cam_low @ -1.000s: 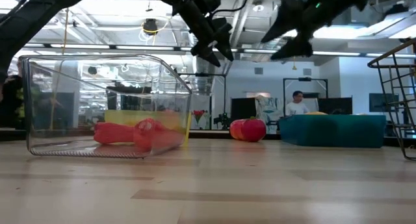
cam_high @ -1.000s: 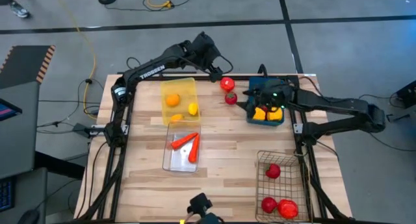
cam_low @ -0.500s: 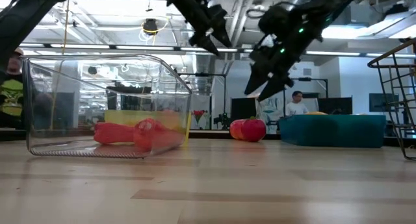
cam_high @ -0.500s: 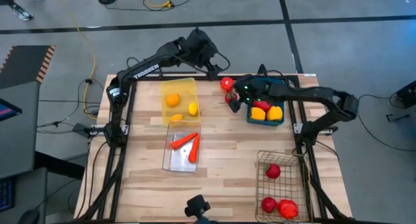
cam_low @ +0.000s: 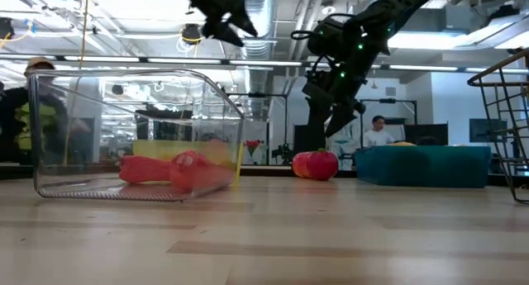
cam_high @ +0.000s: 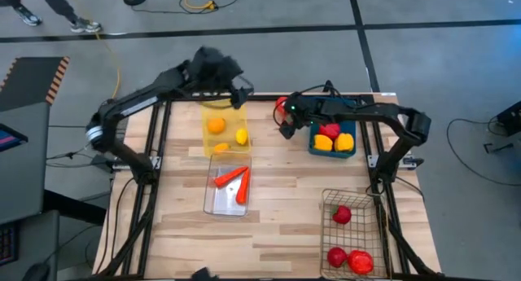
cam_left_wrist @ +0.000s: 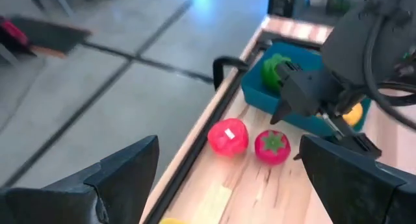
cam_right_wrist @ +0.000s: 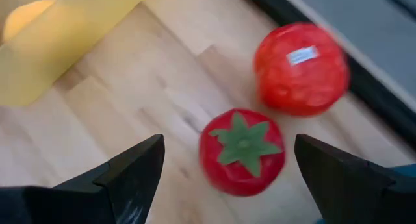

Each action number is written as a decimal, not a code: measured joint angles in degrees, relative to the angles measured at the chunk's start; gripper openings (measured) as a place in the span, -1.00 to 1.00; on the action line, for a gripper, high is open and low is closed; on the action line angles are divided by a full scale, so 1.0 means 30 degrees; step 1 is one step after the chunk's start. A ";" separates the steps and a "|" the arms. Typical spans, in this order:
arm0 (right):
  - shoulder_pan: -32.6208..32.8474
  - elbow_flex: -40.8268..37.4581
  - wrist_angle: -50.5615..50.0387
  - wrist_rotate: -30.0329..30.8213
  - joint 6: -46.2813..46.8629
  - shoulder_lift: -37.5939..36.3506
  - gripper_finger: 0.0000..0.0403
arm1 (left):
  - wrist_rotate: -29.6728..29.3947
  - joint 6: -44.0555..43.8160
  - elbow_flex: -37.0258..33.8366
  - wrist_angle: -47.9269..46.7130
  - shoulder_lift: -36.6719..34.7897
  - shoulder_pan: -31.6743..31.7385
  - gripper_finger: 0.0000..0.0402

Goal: Sort produce into baskets
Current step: Put the red tomato into the wire basket

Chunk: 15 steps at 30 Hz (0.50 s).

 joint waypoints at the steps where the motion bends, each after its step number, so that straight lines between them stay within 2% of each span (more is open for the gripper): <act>1: 0.0068 0.0045 0.0033 0.0479 -0.0005 -0.0074 0.85 | -0.0188 -0.0120 -0.1499 0.1095 -0.0897 0.0004 0.79; 7: 0.0195 0.0101 -0.0016 0.1091 0.0170 0.0207 0.85 | -0.1138 -0.1591 -0.9595 0.6201 -0.5825 0.0312 0.79; 15: 0.0188 0.0101 -0.0001 0.1745 0.0272 0.1302 0.85 | -0.1157 -0.2420 -1.6737 0.9344 -1.2111 0.0576 0.79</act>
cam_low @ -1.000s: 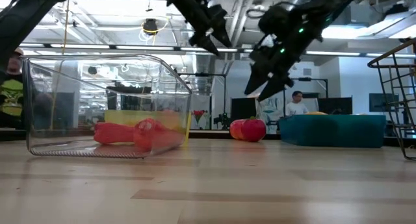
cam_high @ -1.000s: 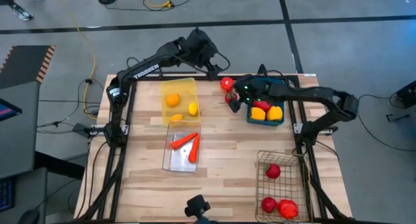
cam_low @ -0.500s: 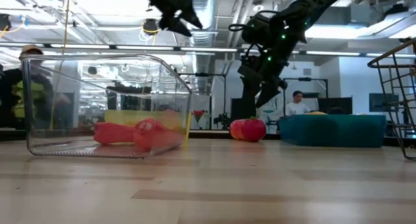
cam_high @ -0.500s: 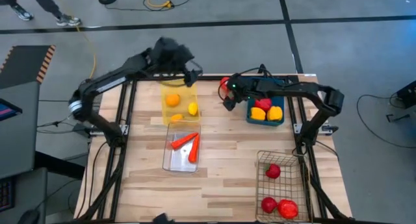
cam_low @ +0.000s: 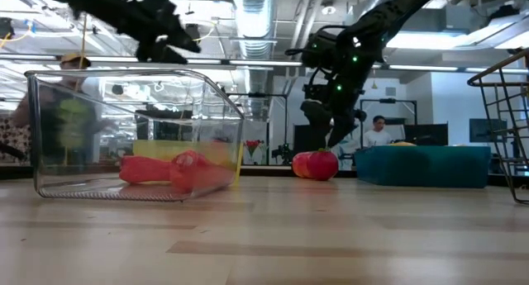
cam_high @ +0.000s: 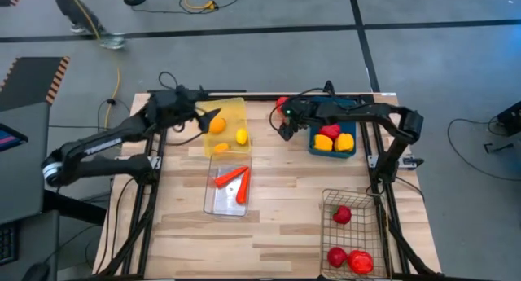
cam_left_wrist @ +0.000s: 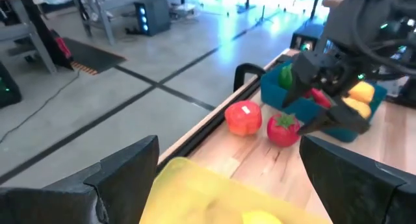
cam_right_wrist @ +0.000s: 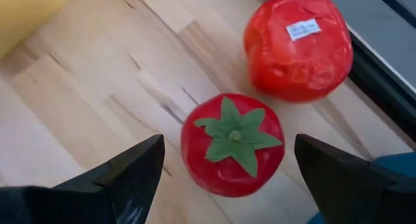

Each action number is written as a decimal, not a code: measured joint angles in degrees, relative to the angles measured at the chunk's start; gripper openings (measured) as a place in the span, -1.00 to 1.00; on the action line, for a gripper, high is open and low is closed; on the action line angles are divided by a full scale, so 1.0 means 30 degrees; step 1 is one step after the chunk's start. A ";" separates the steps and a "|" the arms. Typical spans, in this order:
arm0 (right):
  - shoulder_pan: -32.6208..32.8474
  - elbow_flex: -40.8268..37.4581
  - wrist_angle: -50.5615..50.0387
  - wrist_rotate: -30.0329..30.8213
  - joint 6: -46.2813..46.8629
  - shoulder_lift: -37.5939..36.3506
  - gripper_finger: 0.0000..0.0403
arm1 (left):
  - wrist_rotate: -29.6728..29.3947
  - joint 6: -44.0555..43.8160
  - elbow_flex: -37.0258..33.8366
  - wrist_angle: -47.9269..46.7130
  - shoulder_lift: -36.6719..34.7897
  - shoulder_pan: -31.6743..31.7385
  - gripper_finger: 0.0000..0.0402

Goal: Sort produce into baskets
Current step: Put the red tomato into the wire basket

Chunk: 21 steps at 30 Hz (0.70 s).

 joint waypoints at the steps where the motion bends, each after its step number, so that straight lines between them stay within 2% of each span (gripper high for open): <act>1: 0.0000 -0.0007 -0.0040 0.0090 0.0002 0.0021 0.85 | 0.0006 -0.0153 -0.0658 0.0133 -0.0697 0.0000 0.79; 6: -0.0174 -0.0007 -0.0021 0.0132 0.0814 -0.0009 0.85 | 0.0014 -0.1266 -0.3246 0.0076 -0.3678 0.0000 0.79; 12: -0.0443 -0.0007 -0.0022 0.0131 0.0959 -0.0002 0.85 | 0.0015 -0.2664 -0.5071 0.0435 -0.6083 0.0000 0.79; 21: -0.0656 -0.0007 0.0149 0.0046 0.1258 -0.0002 0.85 | 0.0541 -0.2937 -0.5202 0.0446 -0.6814 -0.0015 0.79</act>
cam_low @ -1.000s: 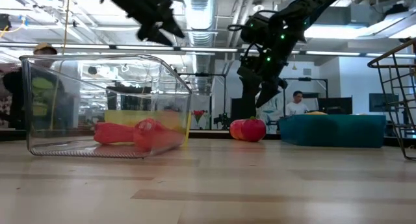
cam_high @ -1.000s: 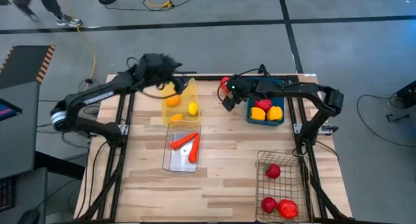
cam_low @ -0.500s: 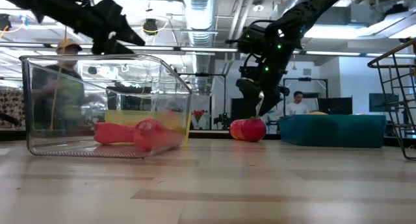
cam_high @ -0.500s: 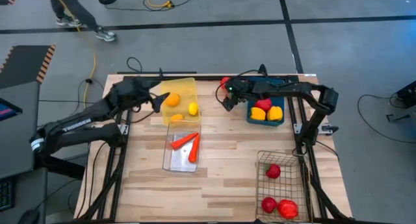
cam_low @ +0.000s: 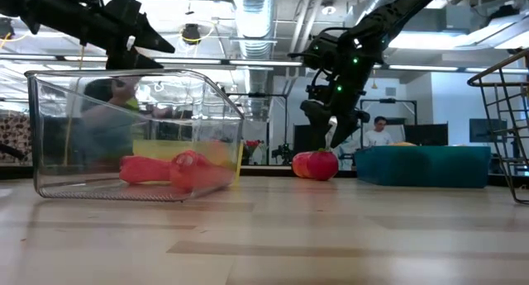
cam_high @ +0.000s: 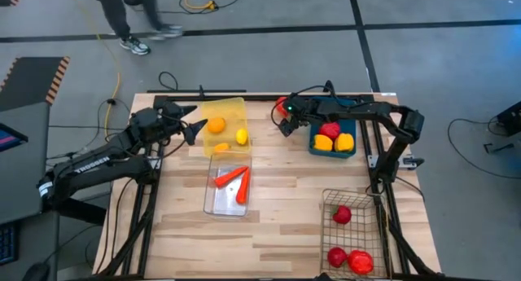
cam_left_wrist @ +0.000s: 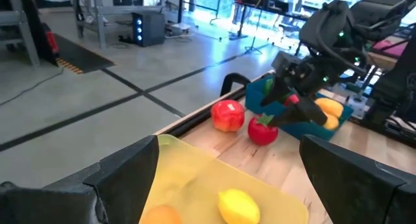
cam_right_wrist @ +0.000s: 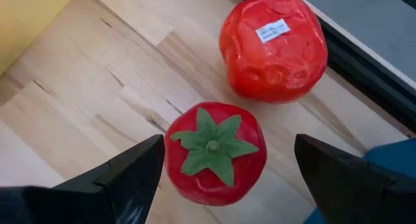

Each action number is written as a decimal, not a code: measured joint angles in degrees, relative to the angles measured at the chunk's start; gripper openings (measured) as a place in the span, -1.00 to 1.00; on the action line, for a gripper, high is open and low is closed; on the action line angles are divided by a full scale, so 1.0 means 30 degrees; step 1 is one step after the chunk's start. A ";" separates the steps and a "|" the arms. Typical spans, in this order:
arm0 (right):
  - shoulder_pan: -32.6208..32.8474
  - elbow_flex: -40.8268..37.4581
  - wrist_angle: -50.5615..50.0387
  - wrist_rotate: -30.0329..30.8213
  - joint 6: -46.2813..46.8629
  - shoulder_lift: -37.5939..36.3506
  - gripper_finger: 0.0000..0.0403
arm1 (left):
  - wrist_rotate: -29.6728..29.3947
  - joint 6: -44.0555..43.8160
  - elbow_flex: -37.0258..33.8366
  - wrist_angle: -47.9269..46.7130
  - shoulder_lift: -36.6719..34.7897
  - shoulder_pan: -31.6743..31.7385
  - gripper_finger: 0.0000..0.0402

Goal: Sort produce into baskets
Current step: Put the red tomato into the wire basket

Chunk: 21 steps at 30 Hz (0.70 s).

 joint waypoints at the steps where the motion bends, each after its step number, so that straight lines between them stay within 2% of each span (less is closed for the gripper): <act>1: 0.0005 0.0000 -0.0041 -0.0018 0.0183 0.0000 0.85 | 0.0037 -0.0002 0.0000 0.0002 0.0014 0.0000 0.79; 21: -0.0012 0.0000 0.0020 0.0084 0.1248 0.0191 0.85 | 0.0158 -0.0080 0.0000 -0.0083 0.0041 -0.0007 0.79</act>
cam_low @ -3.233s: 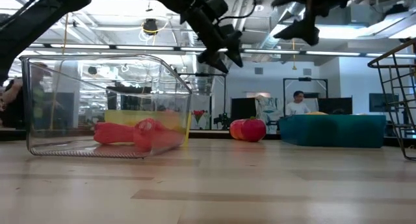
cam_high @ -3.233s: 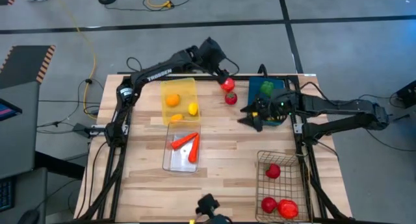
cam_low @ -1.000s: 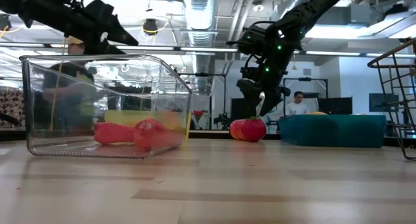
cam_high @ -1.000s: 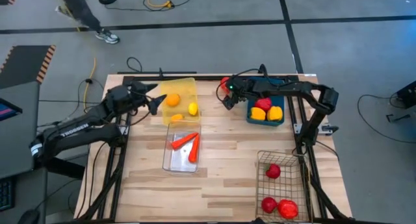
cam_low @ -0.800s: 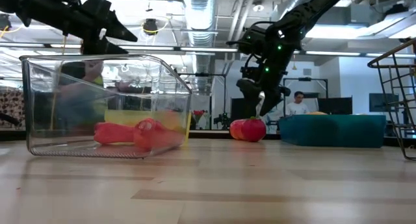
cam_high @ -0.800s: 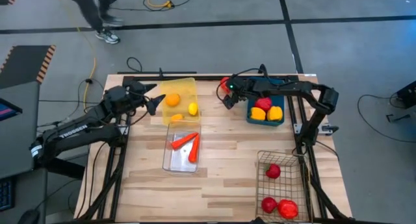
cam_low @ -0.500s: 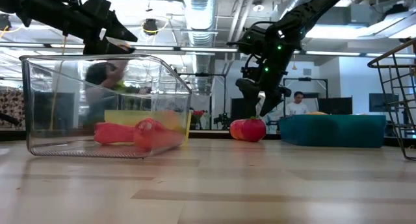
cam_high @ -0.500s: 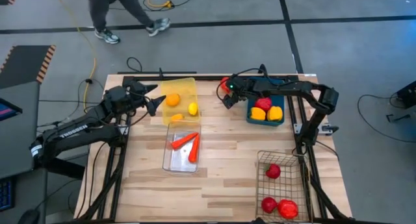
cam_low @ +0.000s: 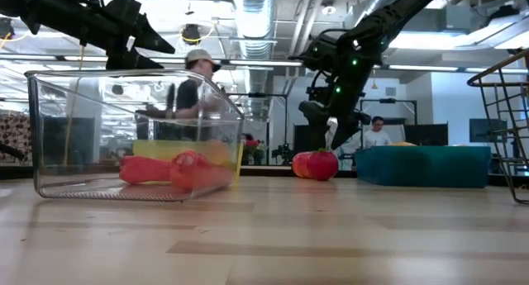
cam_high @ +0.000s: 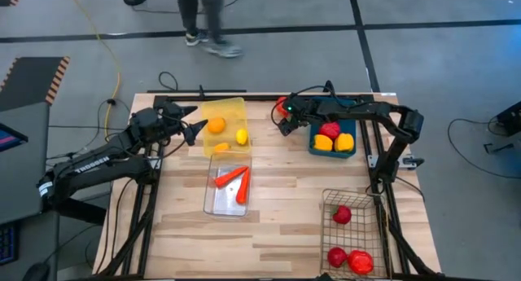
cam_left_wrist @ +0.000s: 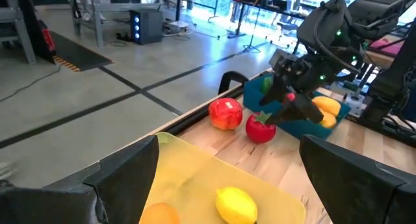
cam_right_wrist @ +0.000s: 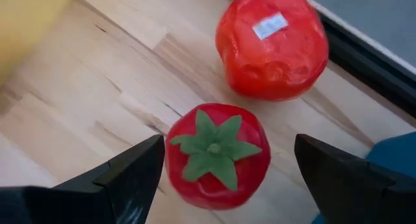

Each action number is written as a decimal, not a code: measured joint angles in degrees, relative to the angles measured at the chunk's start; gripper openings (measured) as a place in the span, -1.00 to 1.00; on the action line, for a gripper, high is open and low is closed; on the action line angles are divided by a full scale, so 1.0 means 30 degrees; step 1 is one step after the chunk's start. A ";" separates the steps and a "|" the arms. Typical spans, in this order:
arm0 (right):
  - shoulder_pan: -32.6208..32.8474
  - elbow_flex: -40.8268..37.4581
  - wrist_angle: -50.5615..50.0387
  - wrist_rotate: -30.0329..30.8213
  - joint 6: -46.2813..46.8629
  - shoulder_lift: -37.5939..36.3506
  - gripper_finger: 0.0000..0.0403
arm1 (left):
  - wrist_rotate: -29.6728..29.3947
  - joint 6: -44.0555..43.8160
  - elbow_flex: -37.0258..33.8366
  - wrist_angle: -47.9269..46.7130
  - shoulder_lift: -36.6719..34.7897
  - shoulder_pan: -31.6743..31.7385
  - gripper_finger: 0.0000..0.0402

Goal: Sort produce into baskets
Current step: Put the red tomato into the wire basket

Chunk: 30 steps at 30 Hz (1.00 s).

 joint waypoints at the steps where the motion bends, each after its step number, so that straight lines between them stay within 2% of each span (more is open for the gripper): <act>1: 0.0042 0.0000 0.0096 0.0136 -0.0007 0.0146 0.85 | 0.0000 0.0000 0.0000 0.0000 0.0000 0.0004 0.79; 11: 0.0427 -0.0015 0.0374 0.1300 -0.0220 0.0807 0.85 | 0.0127 0.0073 0.0000 -0.0026 0.0004 -0.0007 0.79; 20: 0.0443 0.0022 0.0261 0.1278 -0.1062 0.0673 0.85 | 0.0109 0.0080 0.0000 -0.0029 0.0000 -0.0007 0.79; 30: 0.0821 0.2278 -0.2437 0.1277 -0.1727 0.0567 0.85 | 0.0093 0.0080 0.0000 -0.0029 0.0000 -0.0007 0.79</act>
